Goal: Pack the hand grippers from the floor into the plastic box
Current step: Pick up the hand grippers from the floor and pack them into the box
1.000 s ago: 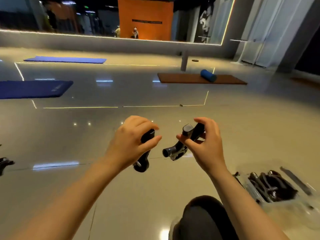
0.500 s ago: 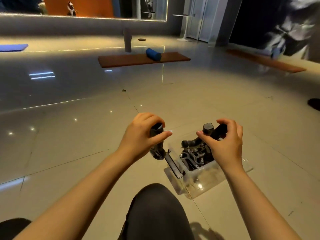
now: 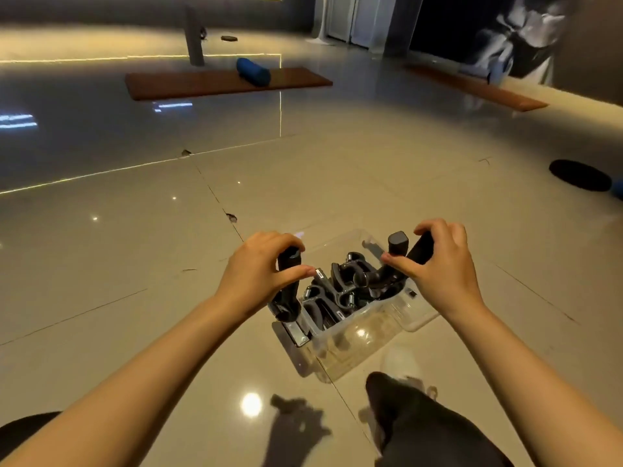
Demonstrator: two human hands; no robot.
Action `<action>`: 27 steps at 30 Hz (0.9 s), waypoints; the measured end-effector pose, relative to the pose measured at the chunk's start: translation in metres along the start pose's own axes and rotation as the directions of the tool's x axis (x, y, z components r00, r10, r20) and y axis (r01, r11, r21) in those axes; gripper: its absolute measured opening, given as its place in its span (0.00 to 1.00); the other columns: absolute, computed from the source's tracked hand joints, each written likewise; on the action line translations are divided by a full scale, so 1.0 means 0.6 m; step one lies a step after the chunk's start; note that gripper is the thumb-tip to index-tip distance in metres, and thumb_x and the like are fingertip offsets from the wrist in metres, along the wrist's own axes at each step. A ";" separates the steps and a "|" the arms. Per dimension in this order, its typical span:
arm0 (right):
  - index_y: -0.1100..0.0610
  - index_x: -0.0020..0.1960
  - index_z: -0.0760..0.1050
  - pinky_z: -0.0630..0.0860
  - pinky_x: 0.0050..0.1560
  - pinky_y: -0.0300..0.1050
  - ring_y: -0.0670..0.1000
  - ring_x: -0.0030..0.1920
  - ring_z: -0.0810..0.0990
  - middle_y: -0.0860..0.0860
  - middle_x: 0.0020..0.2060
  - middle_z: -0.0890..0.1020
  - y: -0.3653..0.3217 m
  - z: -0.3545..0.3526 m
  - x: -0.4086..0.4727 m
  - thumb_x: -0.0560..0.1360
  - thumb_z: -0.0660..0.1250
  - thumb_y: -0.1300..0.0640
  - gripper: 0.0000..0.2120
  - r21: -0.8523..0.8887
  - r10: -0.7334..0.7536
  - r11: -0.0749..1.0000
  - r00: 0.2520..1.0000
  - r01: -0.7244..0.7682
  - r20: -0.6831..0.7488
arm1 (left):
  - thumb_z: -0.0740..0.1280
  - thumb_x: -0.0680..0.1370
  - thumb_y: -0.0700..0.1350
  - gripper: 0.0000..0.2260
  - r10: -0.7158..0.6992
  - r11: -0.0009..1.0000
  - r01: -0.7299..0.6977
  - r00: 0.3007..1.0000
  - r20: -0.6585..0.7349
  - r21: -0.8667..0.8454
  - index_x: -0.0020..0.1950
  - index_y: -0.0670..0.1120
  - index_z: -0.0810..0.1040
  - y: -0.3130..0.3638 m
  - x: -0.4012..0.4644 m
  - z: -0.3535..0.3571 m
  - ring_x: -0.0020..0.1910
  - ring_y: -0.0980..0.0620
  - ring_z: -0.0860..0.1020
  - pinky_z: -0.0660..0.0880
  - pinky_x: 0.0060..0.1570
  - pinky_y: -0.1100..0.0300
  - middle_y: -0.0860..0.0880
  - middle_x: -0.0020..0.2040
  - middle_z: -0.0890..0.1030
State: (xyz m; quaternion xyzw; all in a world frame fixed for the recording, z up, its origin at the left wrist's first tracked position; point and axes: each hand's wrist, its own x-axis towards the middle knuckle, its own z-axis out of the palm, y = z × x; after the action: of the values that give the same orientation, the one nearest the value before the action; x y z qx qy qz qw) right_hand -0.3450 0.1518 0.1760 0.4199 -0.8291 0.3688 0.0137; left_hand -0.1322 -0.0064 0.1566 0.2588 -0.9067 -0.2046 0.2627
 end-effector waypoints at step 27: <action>0.54 0.52 0.72 0.66 0.42 0.25 0.45 0.49 0.70 0.47 0.52 0.69 0.320 0.305 0.229 0.65 0.77 0.51 0.21 0.152 -0.173 0.982 0.863 0.114 0.475 | 0.71 0.73 0.50 0.13 -0.243 0.913 0.356 0.868 -0.434 0.201 0.47 0.41 0.82 -0.067 0.054 0.410 0.54 0.47 0.75 0.62 0.63 0.66 0.47 0.45 0.82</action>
State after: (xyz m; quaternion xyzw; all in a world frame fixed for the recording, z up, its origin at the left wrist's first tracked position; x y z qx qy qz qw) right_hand -0.5172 0.0157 -0.0267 0.5597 -0.7489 0.2981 -0.1925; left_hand -0.2842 0.0013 -0.0432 0.4677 -0.8013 -0.0586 0.3684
